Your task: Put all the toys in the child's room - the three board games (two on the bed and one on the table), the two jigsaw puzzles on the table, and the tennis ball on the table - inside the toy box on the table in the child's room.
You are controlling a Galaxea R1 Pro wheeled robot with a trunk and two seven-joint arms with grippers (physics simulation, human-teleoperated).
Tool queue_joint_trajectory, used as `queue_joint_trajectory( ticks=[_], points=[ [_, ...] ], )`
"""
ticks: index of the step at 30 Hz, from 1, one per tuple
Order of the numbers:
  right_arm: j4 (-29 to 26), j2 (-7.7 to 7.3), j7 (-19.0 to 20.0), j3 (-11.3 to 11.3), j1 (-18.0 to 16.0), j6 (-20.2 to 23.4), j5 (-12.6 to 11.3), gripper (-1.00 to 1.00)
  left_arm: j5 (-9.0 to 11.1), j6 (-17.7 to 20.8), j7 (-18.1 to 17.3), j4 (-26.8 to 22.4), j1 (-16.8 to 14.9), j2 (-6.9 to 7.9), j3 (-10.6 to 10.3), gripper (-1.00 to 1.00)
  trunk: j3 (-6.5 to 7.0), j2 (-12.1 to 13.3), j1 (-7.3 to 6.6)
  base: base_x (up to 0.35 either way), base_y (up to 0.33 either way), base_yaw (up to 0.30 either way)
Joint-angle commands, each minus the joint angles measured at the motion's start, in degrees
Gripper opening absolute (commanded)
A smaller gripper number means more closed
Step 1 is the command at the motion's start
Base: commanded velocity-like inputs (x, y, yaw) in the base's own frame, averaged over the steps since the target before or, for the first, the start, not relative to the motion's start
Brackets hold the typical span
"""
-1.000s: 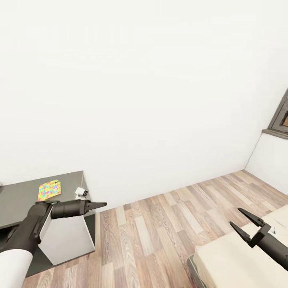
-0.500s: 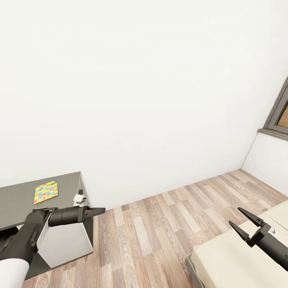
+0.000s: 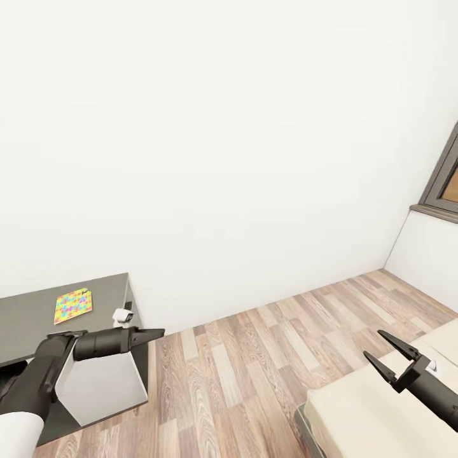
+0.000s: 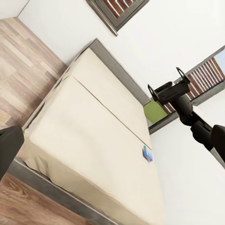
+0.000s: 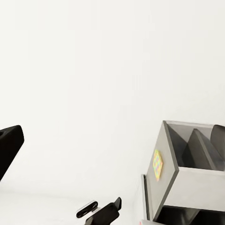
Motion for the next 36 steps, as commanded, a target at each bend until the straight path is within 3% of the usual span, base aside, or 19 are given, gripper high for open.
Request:
queue_joint_trajectory(
  ticks=[1, 25, 36],
  points=[
    [0.0, 0.0, 0.4, -0.1, -0.1, 0.3, 0.4, 1.0, 0.0, 0.6, -0.2, 0.0, 0.0, 0.0, 0.0, 1.0, -0.13, -0.1, 0.04, 0.0, 0.0, 0.0],
    [0.0, -0.16, -0.1, -0.4, -0.1, 0.3, 0.4, 1.0, 0.0, 0.5, -0.2, 0.0, 0.0, -0.14, 0.0, 1.0, -0.13, -0.1, 0.04, -0.027, 0.0, 0.0],
    [0.3, -0.24, 0.2, -3.1, -0.1, 0.3, 2.4, 1.0, 0.0, 0.4, -0.2, 0.0, 0.0, -0.1, 0.0, 1.0, -0.13, -0.1, 0.04, -0.258, 0.0, 0.0]
  ],
)
